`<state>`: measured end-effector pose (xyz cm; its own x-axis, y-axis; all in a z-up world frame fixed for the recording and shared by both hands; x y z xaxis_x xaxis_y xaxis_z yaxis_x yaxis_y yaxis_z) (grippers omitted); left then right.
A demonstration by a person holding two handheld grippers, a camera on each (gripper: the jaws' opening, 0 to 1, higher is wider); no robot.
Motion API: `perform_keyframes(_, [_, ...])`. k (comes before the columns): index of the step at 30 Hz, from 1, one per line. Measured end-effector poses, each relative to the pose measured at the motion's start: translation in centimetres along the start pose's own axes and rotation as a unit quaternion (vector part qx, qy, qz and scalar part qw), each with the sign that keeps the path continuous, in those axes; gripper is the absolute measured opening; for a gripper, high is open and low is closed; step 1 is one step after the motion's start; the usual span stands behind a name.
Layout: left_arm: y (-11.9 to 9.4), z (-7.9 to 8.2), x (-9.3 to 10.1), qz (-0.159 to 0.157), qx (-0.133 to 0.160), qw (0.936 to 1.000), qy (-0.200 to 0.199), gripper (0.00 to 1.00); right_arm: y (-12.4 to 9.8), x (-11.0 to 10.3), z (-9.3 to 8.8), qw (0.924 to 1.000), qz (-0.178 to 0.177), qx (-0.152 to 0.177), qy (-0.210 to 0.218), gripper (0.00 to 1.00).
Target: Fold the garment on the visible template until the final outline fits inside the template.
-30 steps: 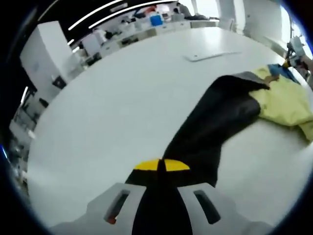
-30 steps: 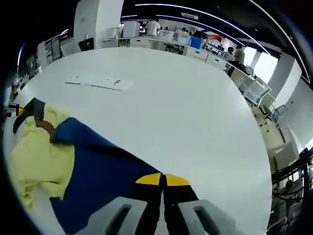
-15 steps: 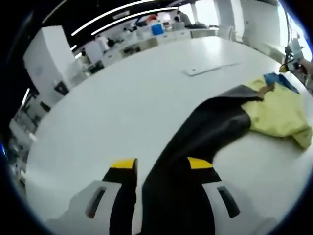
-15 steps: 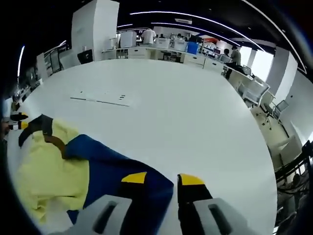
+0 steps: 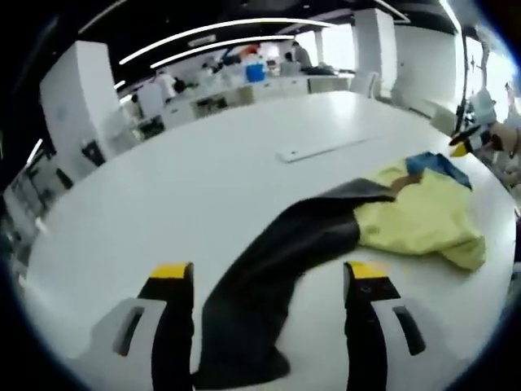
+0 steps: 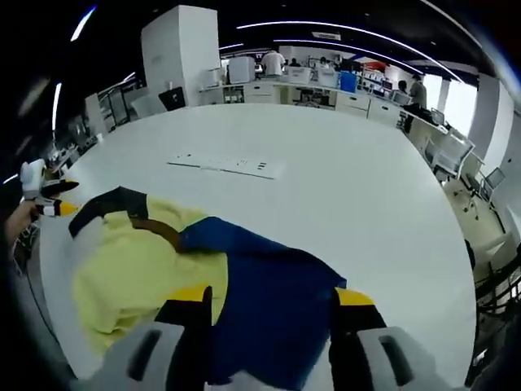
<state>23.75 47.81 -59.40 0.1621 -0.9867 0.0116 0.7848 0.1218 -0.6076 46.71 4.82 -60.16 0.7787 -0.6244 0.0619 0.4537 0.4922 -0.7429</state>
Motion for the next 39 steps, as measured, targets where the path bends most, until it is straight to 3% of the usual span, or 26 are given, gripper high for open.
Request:
perform_keyframes(4, [-0.6, -0.5, 0.7, -0.021, 0.011, 0.9997, 0.001, 0.88, -0.6, -1.2, -0.2, 0.9998, 0.015, 0.004, -0.009, 0.58])
perform_keyframes(13, [-2.6, -0.9, 2.9, -0.049, 0.033, 0.9982, -0.015, 0.99, -1.8, -3.4, -1.2, 0.9986, 0.033, -0.003, -0.040, 0.57])
perform_keyframes(20, [-3.8, -1.6, 4.6, -0.076, 0.039, 0.9957, -0.035, 0.99, -2.1, -5.0, -2.6, 0.9953, 0.059, -0.011, -0.076, 0.48])
perform_keyframes(32, [-5.3, -2.4, 6.2, -0.096, 0.039, 0.9943, -0.026, 0.99, -2.6, -5.3, -4.4, 0.9979, 0.055, -0.010, -0.032, 0.42])
perform_keyframes(39, [-5.6, -2.8, 6.3, -0.093, 0.039, 0.9948, -0.011, 0.99, -2.5, -5.2, -5.8, 0.9987, 0.044, -0.025, -0.009, 0.36])
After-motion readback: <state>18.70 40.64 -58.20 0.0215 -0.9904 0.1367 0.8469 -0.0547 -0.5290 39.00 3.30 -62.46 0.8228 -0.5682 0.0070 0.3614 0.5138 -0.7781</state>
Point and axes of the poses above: the point that each gripper's makers call its tool centre point, and the gripper's own axes: y roughly forward along the fingers, x roughly to its right, z roughly out of its top, the point moved 9 cm from there along -y, roughly backward along the fingers, and after that the axes turned 8 degrees about -y, right-handed, at the moved point
